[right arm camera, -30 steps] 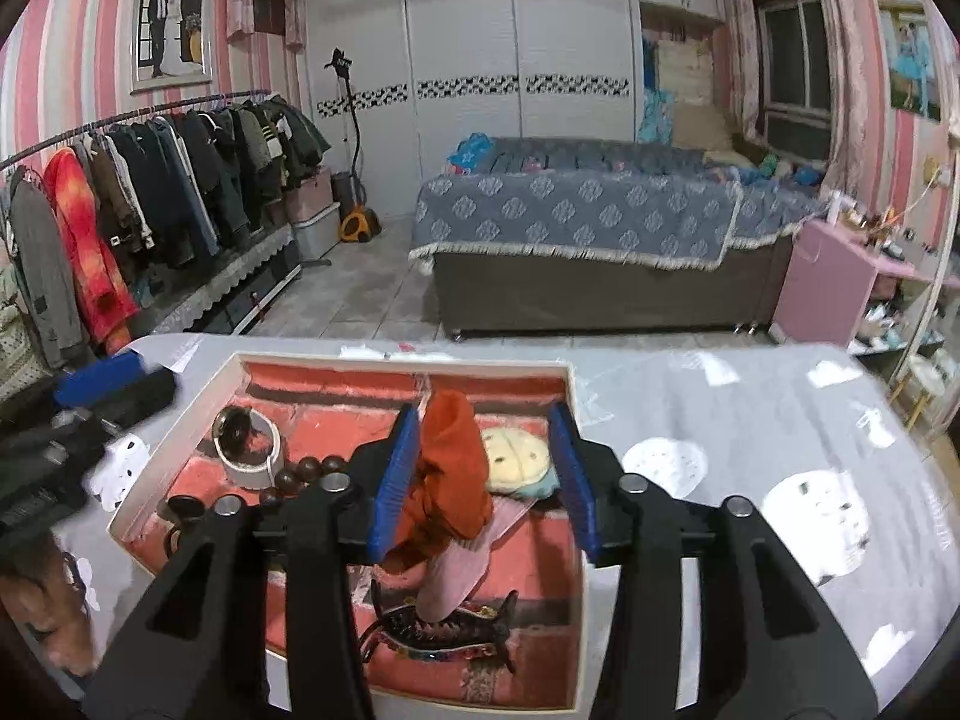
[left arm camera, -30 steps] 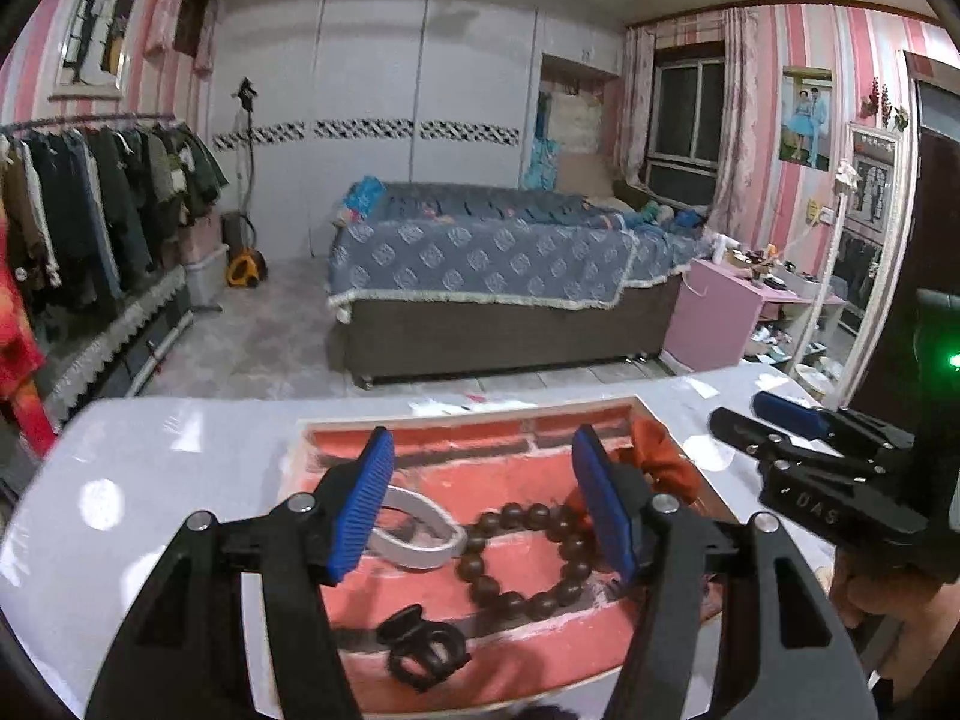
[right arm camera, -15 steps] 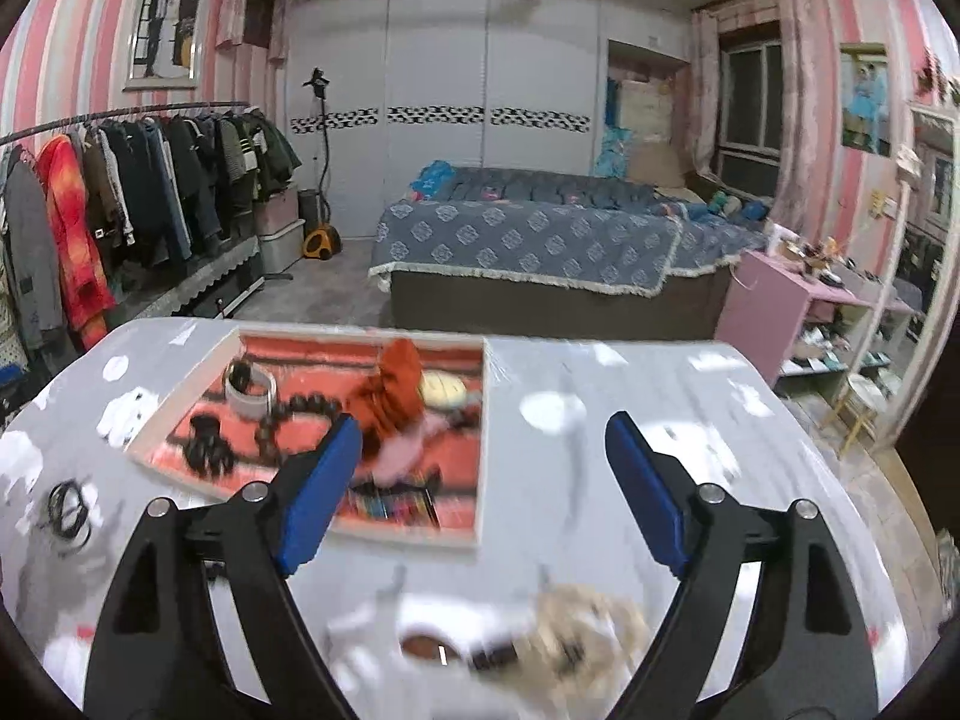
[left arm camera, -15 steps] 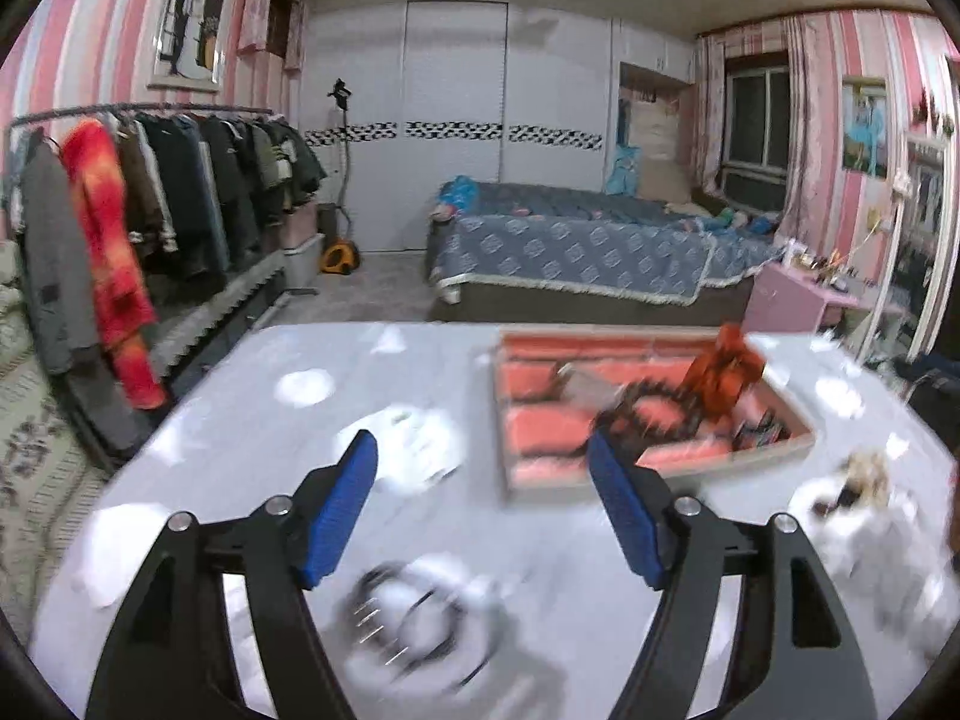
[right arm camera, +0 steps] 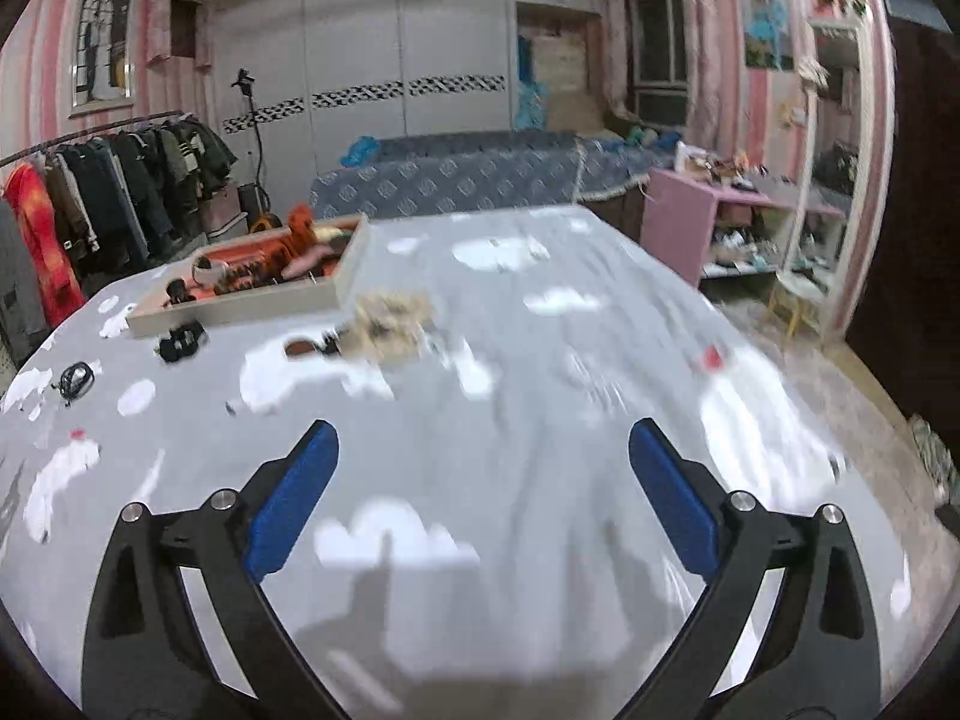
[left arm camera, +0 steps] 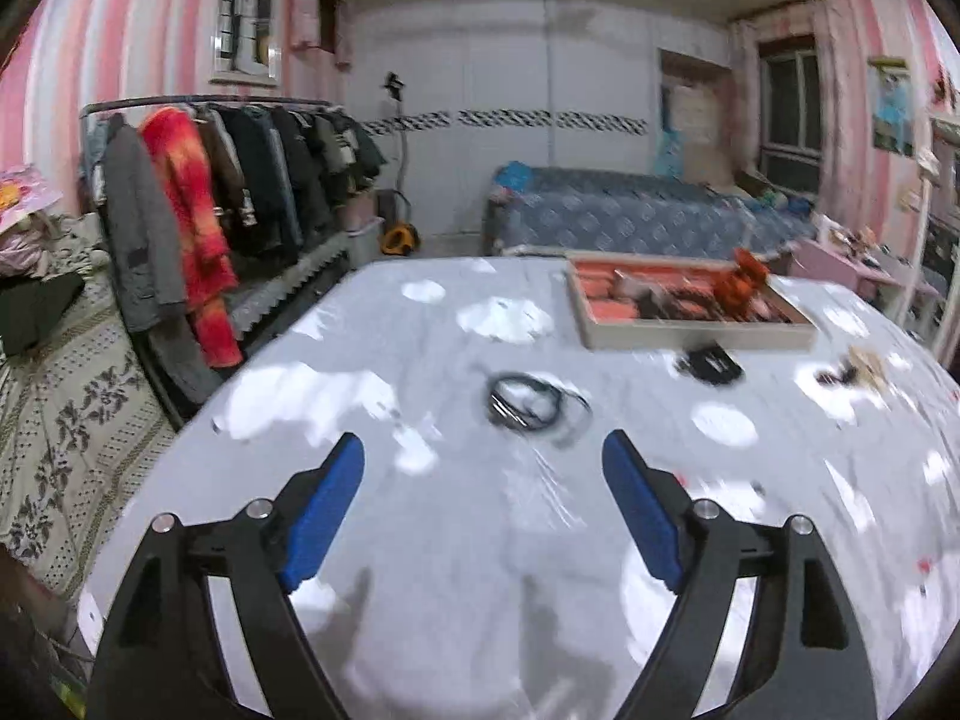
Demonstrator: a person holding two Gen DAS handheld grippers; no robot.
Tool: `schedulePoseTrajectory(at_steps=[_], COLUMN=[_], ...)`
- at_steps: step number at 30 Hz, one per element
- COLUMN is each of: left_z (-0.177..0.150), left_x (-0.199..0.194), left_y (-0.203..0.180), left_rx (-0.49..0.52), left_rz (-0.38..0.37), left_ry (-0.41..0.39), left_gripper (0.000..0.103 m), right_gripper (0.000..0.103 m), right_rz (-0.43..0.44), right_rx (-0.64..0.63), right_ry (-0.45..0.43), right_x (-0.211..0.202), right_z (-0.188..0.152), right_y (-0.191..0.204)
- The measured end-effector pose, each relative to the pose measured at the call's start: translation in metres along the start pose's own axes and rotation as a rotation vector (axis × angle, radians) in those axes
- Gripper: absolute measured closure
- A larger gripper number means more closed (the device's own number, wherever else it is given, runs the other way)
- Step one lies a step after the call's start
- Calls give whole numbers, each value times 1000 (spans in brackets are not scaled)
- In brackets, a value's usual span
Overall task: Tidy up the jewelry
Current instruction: 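Withdraw both tools from the box toward the remaining jewelry, then close the left tool on the black braided bracelet while the right tool grasps the cream scrunchie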
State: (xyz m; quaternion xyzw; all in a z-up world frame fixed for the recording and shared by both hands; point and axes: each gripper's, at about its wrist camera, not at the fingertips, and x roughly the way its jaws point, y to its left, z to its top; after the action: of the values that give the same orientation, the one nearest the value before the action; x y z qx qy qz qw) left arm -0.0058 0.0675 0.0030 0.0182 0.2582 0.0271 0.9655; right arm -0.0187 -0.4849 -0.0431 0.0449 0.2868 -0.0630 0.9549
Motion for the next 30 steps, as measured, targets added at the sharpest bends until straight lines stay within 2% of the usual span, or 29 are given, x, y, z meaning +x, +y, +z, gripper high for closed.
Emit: schedulePoseTrajectory(at_steps=[5, 12, 16, 18, 21, 26, 30], left_z=[-11, 12, 31, 40, 50, 55, 51], left_x=[7, 28, 47, 66, 95, 151, 187], left_y=[-13, -15, -11, -10, -4, 4, 3], left_rx=[-30, -24, -17, 4, -17, -34, 11], left_rz=[-47, -41, -36, -9, -8, 38, 61], left_ry=[51, 65, 61, 72, 103, 215, 282], left_gripper=[23, 23, 23, 23, 23, 23, 23], right_gripper=[8, 8, 8, 8, 8, 8, 8], right_rz=[13, 25, 26, 21, 3, 5, 11], right_rx=[6, -36, -43, -34, -53, -60, -59], right_ry=[-11, -37, -31, -41, -48, -11, 23], right_x=[-17, -16, 2, 10, 28, 70, 102], right_z=[-9, 10, 29, 38, 53, 74, 84], right_y=[-9, 8, 21, 26, 35, 46, 51])
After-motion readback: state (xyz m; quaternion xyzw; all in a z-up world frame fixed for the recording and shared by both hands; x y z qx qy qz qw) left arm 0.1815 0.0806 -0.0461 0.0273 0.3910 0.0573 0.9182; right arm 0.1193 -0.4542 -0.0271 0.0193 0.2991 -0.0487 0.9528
